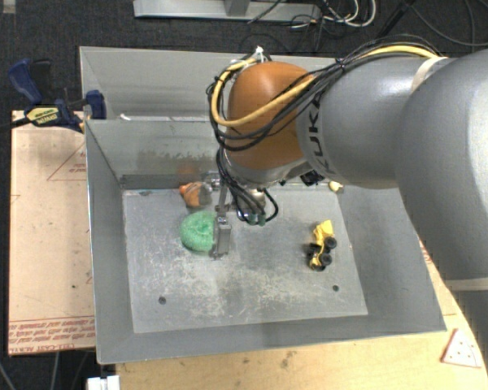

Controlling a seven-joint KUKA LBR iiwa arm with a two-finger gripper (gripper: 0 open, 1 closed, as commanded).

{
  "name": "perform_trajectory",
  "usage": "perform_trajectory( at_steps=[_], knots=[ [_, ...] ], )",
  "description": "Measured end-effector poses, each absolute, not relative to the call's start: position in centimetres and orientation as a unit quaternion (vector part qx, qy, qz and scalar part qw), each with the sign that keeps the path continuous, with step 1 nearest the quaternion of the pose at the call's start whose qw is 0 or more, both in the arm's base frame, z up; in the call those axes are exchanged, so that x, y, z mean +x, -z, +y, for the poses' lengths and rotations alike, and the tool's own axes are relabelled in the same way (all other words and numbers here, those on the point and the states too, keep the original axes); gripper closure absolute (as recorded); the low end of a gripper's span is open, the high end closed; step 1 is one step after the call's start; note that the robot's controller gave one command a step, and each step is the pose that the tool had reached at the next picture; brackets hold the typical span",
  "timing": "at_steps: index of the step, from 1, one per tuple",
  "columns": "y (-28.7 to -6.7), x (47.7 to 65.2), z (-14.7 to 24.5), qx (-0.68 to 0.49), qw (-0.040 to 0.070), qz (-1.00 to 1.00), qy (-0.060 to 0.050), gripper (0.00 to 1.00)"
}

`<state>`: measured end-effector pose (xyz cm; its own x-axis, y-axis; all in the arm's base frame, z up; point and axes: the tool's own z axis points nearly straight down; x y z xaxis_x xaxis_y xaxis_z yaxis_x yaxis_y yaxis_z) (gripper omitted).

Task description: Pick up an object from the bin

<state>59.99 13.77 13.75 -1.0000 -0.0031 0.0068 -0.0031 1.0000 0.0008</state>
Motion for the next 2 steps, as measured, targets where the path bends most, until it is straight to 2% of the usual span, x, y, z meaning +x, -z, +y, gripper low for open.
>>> perform_trajectory(
  at_steps=[1, 2],
  knots=[
    [-14.2, 60.2, 13.7, 0.0, 0.0, -1.0, 0.001, 0.0],
    [-11.2, 59.7, 14.7, 0.031, -0.003, -1.0, 0.001, 0.0]
  ],
)
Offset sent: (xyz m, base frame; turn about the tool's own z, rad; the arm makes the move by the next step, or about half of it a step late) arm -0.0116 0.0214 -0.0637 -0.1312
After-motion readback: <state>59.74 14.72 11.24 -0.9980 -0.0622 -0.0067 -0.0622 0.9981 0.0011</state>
